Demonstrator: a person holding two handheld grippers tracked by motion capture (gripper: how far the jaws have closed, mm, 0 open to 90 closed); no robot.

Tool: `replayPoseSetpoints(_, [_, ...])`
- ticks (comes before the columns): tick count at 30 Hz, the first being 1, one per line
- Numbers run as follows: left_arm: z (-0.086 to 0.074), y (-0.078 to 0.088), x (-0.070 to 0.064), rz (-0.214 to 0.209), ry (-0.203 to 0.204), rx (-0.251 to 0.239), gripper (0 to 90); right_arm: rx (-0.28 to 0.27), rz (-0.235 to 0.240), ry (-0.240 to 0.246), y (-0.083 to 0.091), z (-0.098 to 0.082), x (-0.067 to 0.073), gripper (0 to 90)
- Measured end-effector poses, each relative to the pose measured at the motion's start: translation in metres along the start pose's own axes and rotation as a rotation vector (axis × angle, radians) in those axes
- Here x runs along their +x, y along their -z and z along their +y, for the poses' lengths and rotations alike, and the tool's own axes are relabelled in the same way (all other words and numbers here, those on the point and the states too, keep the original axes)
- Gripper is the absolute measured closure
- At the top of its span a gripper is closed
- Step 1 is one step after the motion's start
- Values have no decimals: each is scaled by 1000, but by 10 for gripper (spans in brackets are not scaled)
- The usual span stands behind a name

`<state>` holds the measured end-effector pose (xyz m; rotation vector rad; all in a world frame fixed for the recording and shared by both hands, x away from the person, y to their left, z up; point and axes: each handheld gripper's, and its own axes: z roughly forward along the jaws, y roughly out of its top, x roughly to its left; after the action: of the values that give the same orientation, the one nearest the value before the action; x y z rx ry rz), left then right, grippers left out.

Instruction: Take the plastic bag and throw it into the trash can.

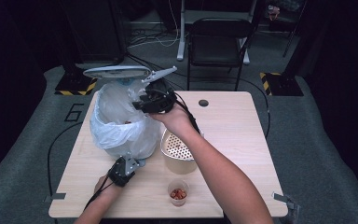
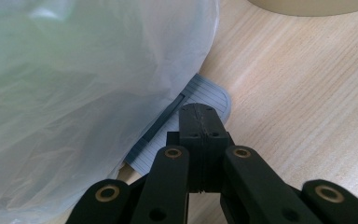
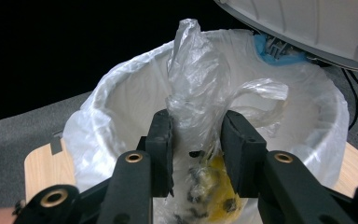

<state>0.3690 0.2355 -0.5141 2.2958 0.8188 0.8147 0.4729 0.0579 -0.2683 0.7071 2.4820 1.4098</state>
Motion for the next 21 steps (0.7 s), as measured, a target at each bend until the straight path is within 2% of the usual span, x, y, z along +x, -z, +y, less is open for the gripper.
replayPoseSetpoints(1, [0,0,0,0,0,0,900,7,3,3,-2,1,-1,653])
replayPoseSetpoints(2, [-1,-2,-2,30,5,-26,900,10,-4,0,-7,2,-1,652])
replayPoseSetpoints(3, [-1,-1,-1,26,5,-13,900,10,-4,0,-7,2,-1,652])
replayPoseSetpoints(4, [0,-1,0,3,5,-8,900,10,-9,-7,-11,3,-1,652])
replayPoseSetpoints(6, [0,-1,0,1,8,-7,900,18,-15,-7,-17,4,-1,652])
replayPoseSetpoints(12, [0,-1,0,0,8,-7,900,25,-21,-5,-28,4,0,639])
replayPoseSetpoints(13, [-1,-2,-1,25,9,-18,900,26,-19,-2,-29,4,0,629])
replayPoseSetpoints(14, [-1,-2,-1,22,10,-21,900,27,-24,-5,-30,4,1,610])
replayPoseSetpoints(15, [0,-1,0,-1,7,-6,900,27,-25,-9,-31,4,2,575])
replayPoseSetpoints(18, [0,-1,0,0,7,-6,900,5,-26,-12,-32,4,4,381])
replayPoseSetpoints(21, [0,-1,0,0,7,-7,900,-7,-28,-16,-31,5,5,353])
